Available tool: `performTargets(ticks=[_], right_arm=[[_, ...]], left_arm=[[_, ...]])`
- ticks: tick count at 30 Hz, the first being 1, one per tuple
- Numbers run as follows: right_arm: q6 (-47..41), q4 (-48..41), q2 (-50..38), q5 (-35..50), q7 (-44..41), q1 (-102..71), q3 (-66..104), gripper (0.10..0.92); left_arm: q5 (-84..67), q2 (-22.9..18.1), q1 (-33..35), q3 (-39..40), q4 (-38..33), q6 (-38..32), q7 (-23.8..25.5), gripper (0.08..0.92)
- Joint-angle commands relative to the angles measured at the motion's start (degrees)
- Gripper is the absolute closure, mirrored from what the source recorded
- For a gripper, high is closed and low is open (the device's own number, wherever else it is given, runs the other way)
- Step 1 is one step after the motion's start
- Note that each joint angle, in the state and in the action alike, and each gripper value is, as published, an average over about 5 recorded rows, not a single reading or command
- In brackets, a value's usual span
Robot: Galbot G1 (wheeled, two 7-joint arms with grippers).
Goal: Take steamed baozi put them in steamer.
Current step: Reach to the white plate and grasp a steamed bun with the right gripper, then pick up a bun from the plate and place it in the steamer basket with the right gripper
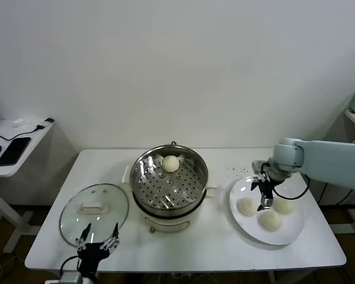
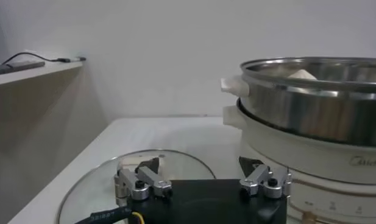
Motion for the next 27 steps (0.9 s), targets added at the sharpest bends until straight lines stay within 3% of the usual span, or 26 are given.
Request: performTargets(ticks=[1, 8, 20, 27], right_arm=[[-1.49, -7.34, 2.84, -3.14, 0.44, -10.54, 7.67, 0.203], [-1.71, -7.16, 3.19, -3.87, 0.1, -10.96, 7.9, 0.214], [-1.01, -4.41, 1.8, -5.49, -1.45, -7.54, 7.69, 0.383], [1.53, 1.15, 0.88, 1.23, -7.44, 12.98, -2.84, 0.397]], left_arm=[[0.22, -0.26, 0.11, 0.1, 0.17, -0.04, -0.01, 0.177], [0.14, -0.25, 0.01, 0.04, 0.17, 0.0, -0.01, 0.177], [-0.07, -0.24, 0.09, 0.07, -0.4, 0.18, -0.06, 0.177], [0.06, -0.23, 0.46, 0.47, -1.12, 0.42, -0.04, 0.177]])
